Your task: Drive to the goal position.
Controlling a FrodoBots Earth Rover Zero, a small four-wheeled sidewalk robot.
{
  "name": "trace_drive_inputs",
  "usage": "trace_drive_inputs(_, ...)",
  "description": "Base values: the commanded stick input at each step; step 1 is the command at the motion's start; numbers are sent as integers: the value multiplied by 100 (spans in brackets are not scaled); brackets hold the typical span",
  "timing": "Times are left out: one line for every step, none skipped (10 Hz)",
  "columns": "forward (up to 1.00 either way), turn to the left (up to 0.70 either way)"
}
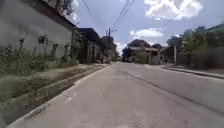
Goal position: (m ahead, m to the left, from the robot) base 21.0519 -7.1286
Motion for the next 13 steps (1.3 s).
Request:
trace_drive_inputs(100,0)
trace_drive_inputs(100,0)
trace_drive_inputs(100,0)
trace_drive_inputs(100,0)
trace_drive_inputs(100,0)
trace_drive_inputs(100,-7)
trace_drive_inputs(100,-29)
trace_drive_inputs(100,-34)
trace_drive_inputs(100,-15)
trace_drive_inputs(100,0)
trace_drive_inputs(100,0)
trace_drive_inputs(100,0)
trace_drive_inputs(100,0)
